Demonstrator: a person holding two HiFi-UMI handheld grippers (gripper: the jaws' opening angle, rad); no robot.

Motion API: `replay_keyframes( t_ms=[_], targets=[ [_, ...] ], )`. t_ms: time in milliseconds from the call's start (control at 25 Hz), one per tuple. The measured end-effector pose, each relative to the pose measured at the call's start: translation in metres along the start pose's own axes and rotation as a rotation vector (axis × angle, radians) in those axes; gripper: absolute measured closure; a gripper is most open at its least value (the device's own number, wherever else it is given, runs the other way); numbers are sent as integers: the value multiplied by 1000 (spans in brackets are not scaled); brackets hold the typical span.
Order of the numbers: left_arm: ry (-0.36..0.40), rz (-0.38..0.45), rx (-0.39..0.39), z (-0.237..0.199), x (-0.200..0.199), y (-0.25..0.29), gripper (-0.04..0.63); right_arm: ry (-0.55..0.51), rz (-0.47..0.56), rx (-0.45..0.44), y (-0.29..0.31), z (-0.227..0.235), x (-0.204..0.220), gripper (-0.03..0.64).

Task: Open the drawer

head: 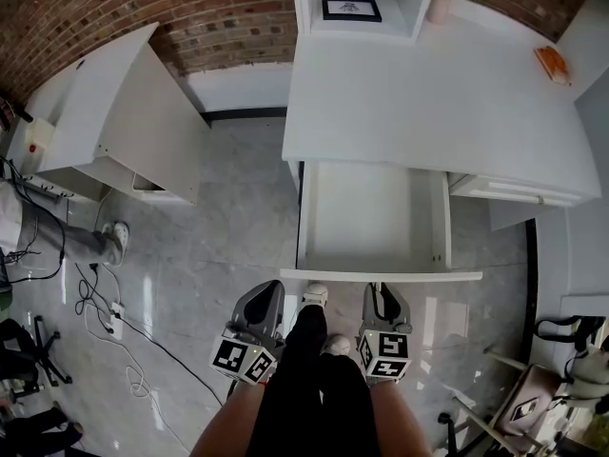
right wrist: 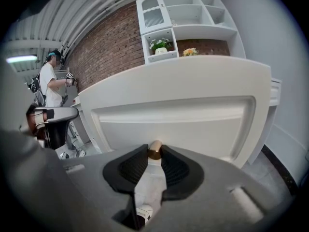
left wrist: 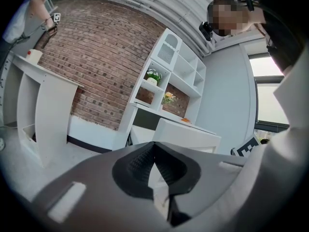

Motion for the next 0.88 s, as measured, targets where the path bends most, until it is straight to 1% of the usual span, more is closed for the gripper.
replay_keyframes(
  t_ms=[400,880],
  targets=[
    [-2,-8,4,5,2,-20,594,-13,-19,-1,-26,-8,14,534],
    [14,-20,2,-3,3,-26,594,-33,-45,-2,-39,-12,21,534]
  ],
)
Point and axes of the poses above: the fingertips, and each gripper's own axes: y forward along the fingers, z to its right, x out of its underside, the point moved 5 cm from there along -y, backward along the fingers, and after that the axes turned 4 degrees about z, right-handed, at the moved point
